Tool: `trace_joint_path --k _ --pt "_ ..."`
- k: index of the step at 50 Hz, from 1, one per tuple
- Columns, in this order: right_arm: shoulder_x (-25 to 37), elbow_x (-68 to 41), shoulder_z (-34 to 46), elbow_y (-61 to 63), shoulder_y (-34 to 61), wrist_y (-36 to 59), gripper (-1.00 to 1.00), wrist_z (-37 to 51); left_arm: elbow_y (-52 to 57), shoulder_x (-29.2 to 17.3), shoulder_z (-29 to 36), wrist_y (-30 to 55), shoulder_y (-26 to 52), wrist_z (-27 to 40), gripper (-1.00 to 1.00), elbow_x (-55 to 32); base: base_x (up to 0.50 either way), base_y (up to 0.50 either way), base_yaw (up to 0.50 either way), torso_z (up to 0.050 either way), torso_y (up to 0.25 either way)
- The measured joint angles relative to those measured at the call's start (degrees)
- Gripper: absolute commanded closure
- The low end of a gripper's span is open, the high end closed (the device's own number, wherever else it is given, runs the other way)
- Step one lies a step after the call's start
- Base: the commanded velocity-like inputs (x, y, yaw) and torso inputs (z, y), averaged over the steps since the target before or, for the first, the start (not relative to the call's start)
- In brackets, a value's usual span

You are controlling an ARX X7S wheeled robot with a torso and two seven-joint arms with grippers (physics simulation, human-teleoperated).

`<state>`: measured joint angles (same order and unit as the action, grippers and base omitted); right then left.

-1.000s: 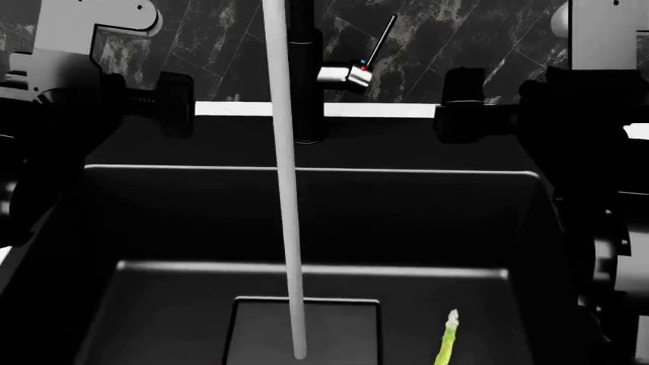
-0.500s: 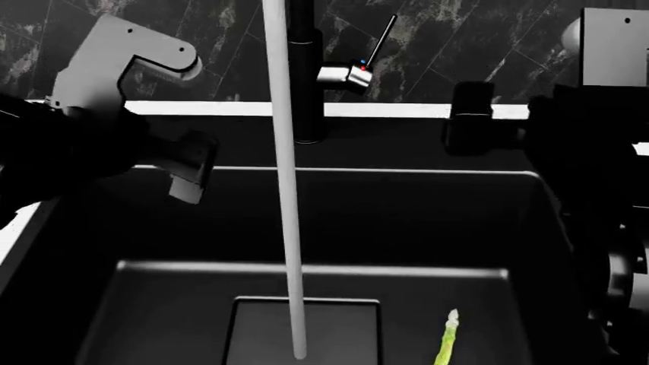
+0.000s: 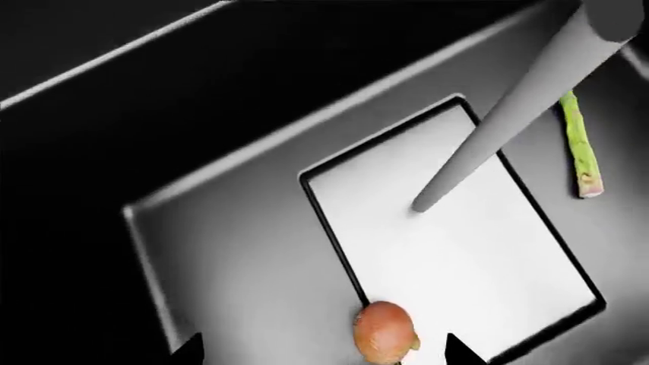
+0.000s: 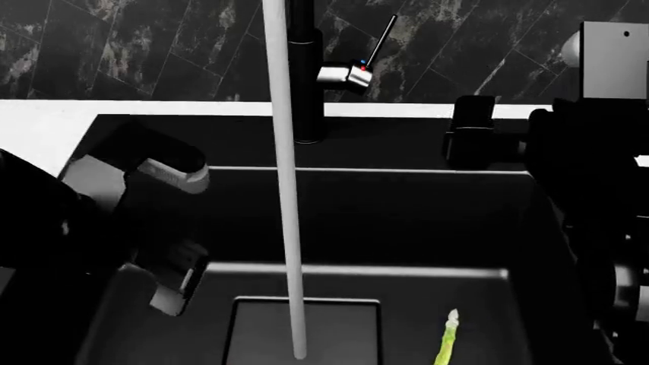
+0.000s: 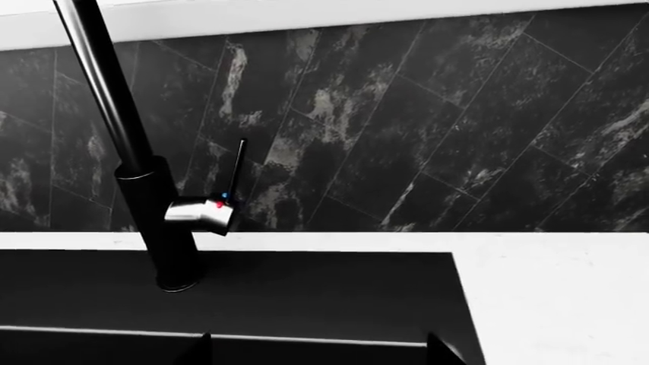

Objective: Pick the broccolis and asparaguss from the sink and place them in one bowl. Place the onion in the other bowl. Then turn off the sink faucet.

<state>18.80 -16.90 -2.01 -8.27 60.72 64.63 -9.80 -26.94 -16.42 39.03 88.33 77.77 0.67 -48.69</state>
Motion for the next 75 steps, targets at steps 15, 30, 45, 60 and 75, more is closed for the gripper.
trace_joint_path --k 15,30,45,60,75 --pt "1.14 -0.4 0.88 0.74 -0.05 2.19 -1.0 -0.32 0.35 -4.41 10.16 0.4 -2.32 13.9 -1.0 -24.32 0.0 0.0 0.0 0.0 0.0" --pt "2.27 -0.99 0.0 1.99 -1.65 2.69 -1.0 -0.43 -3.51 -4.07 17.21 -4.02 -5.16 14.86 -1.0 -27.95 0.0 0.0 0.0 0.0 0.0" --pt "2.49 -1.37 -0.03 1.84 -3.13 2.16 -1.0 -0.67 -12.16 -0.65 24.42 -11.45 -8.23 8.58 -1.0 -22.23 0.0 0.0 0.0 0.0 0.0" --pt "2.9 -1.57 0.05 1.02 -3.74 1.77 -1.0 -0.83 -20.44 3.38 30.49 -16.66 -11.4 1.88 1.0 -16.86 0.0 0.0 0.0 0.0 0.0" --pt "3.21 -1.94 -0.77 0.89 -4.81 0.98 -1.0 -0.79 -19.01 3.23 30.81 -17.21 -12.09 1.85 1.0 -16.59 0.0 0.0 0.0 0.0 0.0"
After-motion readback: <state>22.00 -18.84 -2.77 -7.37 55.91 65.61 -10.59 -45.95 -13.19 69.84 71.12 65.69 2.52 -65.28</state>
